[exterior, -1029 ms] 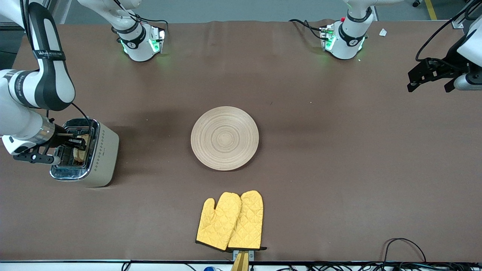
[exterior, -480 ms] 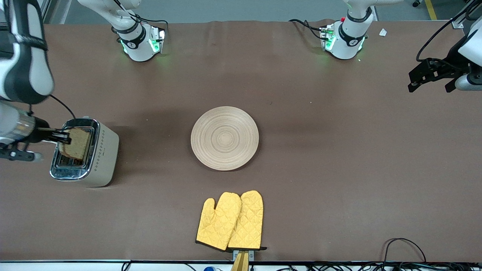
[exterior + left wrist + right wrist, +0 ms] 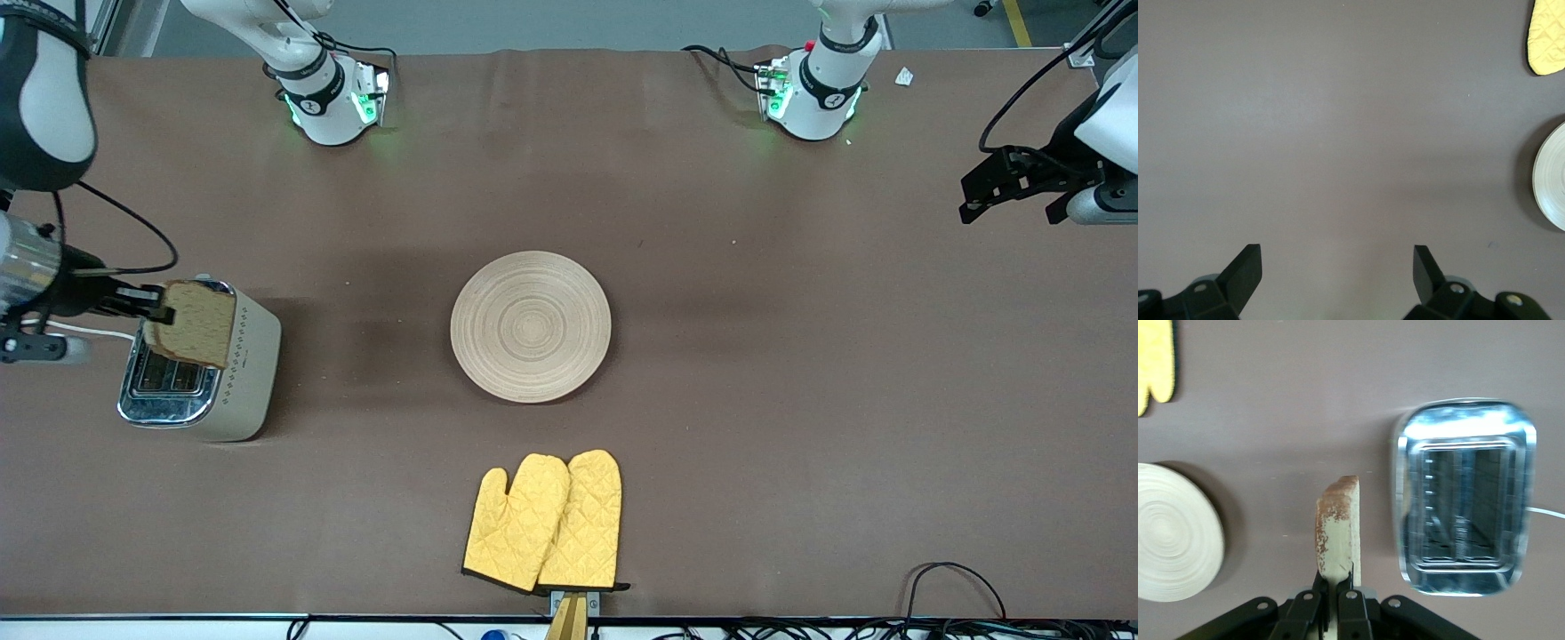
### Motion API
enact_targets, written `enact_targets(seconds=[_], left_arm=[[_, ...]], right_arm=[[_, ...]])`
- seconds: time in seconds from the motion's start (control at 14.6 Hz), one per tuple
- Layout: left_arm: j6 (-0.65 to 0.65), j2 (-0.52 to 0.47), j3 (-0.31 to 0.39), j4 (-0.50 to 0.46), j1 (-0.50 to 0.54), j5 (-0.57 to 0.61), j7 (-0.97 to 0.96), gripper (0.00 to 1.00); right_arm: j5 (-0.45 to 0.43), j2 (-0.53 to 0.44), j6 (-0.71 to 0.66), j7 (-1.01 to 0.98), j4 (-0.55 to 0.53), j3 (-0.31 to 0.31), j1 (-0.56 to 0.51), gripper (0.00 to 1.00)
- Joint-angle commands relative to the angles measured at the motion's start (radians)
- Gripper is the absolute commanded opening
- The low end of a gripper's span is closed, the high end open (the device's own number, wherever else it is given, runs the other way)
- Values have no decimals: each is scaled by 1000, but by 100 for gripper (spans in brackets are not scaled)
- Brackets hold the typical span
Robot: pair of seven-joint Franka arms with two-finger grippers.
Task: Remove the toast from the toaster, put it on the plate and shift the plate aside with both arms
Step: 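Grasp the bread slice and lift it out of the toaster, then carry the bread to the wooden plate while the left gripper reaches in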
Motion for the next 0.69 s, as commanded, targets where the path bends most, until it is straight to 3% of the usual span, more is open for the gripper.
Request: enact_targets(seconds=[0.0,0.21,0.62], left_arm=[[-9,9,0,24,0,7,15,100],[-6,11,0,24,-4,6,12,100],[-3,37,0,36,-9,3,15,100]], right_arm=[[80,9,39,73,-28,-4,59,0],[143,3,99,99,-112,-2,128,0],[447,-18,292,314,-248,-4,322,0]])
